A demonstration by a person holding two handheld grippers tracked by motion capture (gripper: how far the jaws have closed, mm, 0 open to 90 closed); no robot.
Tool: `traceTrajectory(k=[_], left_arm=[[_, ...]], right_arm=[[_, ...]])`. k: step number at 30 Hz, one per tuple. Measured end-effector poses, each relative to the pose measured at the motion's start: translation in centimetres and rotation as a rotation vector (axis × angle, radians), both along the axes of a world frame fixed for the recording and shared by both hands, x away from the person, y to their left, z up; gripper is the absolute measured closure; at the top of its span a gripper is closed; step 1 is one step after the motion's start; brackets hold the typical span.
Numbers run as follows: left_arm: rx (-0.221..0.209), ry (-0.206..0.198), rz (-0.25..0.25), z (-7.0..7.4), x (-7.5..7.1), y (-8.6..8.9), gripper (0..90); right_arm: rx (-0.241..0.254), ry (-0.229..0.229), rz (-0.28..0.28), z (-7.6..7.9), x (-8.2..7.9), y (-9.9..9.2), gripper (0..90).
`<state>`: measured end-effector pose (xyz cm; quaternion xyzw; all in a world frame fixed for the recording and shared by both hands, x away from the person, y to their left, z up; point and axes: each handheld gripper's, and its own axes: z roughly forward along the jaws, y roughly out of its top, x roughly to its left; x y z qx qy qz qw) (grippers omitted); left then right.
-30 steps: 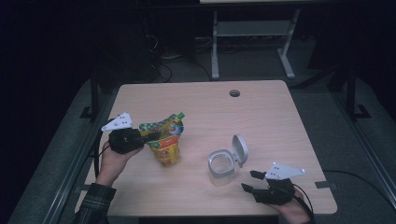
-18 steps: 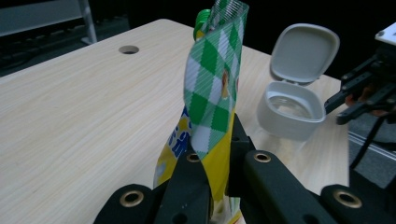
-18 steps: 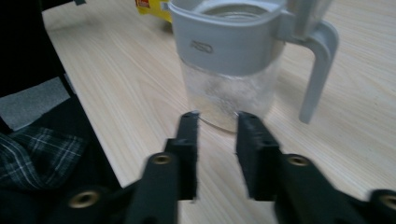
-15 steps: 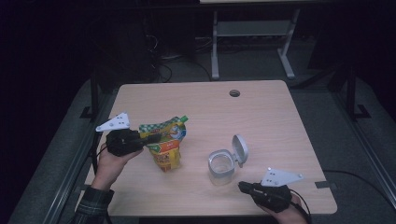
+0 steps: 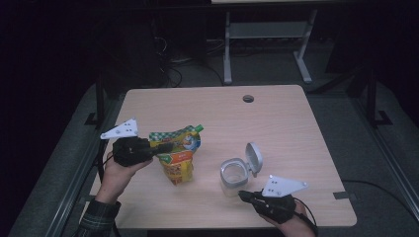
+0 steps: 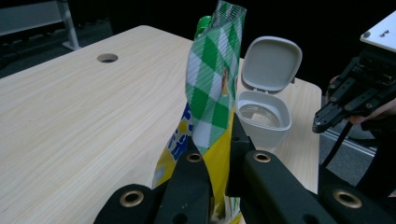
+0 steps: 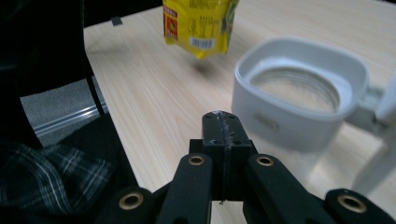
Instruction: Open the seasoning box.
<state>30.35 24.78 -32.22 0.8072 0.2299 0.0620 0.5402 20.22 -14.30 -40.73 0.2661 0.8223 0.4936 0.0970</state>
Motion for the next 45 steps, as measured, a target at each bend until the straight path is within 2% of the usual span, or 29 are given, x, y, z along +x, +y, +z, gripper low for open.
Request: traceTrajectory(k=[5, 10, 19, 24, 27, 35, 38, 45], left_arm=[[-0.011, 0.002, -0.013, 0.4, -0.2, 0.0, 90.0], [-0.014, -0.001, -0.023, 0.8, -0.5, -0.1, 90.0], [-0.026, -0.009, -0.041, 1.5, -0.9, -0.1, 90.0], [-0.032, -0.015, -0.048, 2.0, -1.2, -0.1, 90.0], [-0.03, -0.015, -0.05, 2.1, -1.2, -0.1, 90.0], [-0.057, -0.016, -0.062, 2.7, -1.5, 0.0, 90.0], [-0.051, -0.023, -0.071, 3.0, -1.8, -0.1, 90.0], [-0.048, -0.026, -0.086, 3.7, -2.2, -0.5, 90.0]], right_arm=[[0.016, -0.01, 0.008, 0.5, 0.4, 1.4, 90.0], [0.01, -0.034, 0.013, 0.7, 1.0, 3.0, 90.0], [0.016, -0.05, 0.019, 1.3, 2.3, 4.7, 90.0], [0.029, -0.05, 0.012, 1.5, 2.9, 5.5, 90.0], [0.02, -0.048, 0.006, 1.5, 3.2, 5.9, 90.0], [0.015, -0.064, -0.008, 1.7, 4.4, 7.8, 90.0], [0.004, -0.067, -0.019, 1.7, 4.7, 8.4, 90.0], [0.017, -0.074, -0.04, 2.2, 5.3, 9.3, 90.0]])
